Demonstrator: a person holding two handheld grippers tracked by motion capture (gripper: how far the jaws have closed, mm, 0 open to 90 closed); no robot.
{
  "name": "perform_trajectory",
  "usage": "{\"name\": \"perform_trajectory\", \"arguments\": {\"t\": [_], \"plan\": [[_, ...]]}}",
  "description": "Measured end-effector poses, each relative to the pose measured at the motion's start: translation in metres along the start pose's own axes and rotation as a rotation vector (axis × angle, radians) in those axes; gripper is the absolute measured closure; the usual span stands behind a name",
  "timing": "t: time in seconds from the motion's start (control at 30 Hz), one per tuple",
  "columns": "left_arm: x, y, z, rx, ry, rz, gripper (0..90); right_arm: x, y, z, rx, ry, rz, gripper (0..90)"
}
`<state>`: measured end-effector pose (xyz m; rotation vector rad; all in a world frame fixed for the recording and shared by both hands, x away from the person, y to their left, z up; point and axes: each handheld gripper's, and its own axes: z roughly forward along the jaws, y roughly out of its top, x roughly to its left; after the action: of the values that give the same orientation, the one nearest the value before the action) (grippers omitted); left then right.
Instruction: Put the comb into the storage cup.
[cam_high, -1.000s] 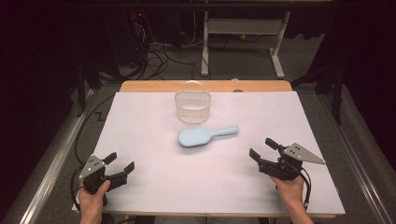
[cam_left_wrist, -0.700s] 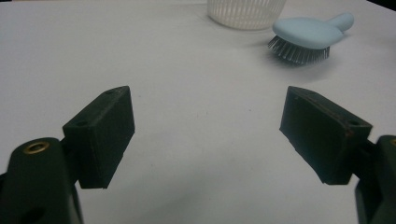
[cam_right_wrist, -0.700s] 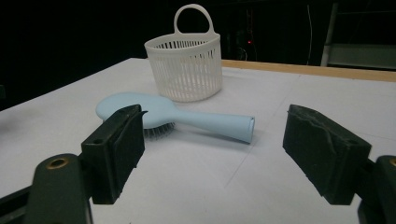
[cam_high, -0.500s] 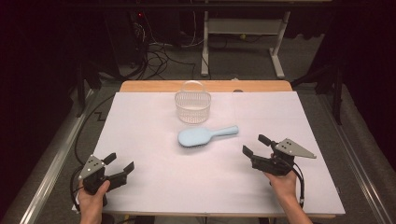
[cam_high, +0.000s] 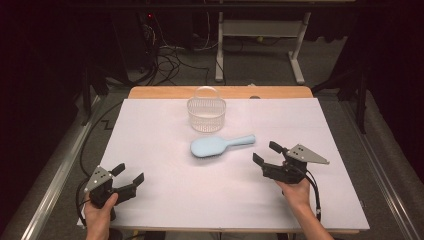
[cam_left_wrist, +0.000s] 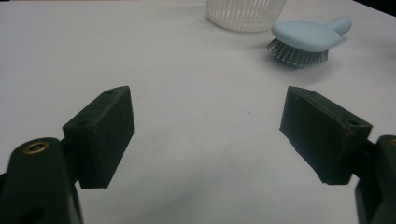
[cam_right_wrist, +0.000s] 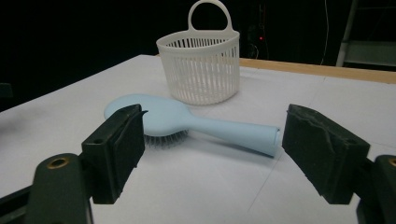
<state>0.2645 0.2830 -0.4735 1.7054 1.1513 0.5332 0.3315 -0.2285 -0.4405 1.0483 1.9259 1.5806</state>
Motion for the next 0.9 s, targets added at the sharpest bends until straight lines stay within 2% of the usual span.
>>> {"name": "perform_trajectory", "arguments": {"t": [0.63,0.9], "plan": [[-0.001,0.000,0.002,0.003,-0.002,0.002,18.5,0.005,0.007,0.023,0.026,0.028,0.003,22.0],[-0.001,0.000,0.002,0.001,-0.003,-0.003,18.6,0.008,0.011,0.037,0.056,0.038,0.013,23.2]]}}
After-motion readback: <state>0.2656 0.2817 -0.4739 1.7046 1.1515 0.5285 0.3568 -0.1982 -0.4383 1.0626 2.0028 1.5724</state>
